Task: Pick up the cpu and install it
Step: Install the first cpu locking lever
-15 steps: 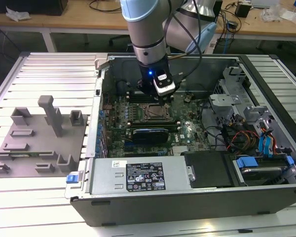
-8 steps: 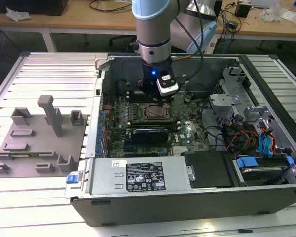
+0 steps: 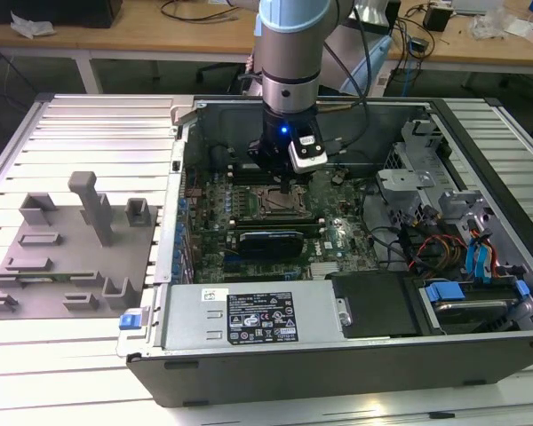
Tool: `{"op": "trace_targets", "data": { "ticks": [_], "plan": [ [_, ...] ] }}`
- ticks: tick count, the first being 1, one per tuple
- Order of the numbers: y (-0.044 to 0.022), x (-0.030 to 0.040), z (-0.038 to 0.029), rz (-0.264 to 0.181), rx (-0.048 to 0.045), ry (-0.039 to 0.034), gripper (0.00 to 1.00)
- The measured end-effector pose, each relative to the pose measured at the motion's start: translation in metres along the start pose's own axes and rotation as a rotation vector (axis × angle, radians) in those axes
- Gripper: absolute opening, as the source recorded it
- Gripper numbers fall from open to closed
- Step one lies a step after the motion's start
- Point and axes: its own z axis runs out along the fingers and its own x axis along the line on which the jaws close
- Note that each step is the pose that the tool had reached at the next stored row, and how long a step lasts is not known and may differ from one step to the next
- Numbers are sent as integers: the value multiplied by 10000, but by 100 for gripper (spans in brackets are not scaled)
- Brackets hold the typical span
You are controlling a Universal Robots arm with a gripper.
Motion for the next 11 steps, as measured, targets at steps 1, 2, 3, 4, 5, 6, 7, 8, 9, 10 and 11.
{"op": "trace_targets", "data": {
  "ticks": [1, 2, 3, 4, 5, 6, 7, 8, 9, 10, 11],
  "plan": [
    [0, -1, -12, 0, 1, 0, 11],
    [0, -1, -24, 0, 1, 0, 11],
    [0, -2, -30, 0, 1, 0, 11],
    [0, -2, -37, 0, 0, 0, 11],
    [1, -2, -38, 0, -1, -1, 11],
    [1, -2, -38, 0, -1, -1, 11],
    [1, -2, -38, 0, -2, -1, 11],
    [0, -2, -39, 0, 0, 0, 11],
    [0, -2, -40, 0, 1, 0, 11],
    [0, -2, -40, 0, 1, 0, 11],
    [0, -2, -40, -1, 0, 0, 11]
  ]
}}
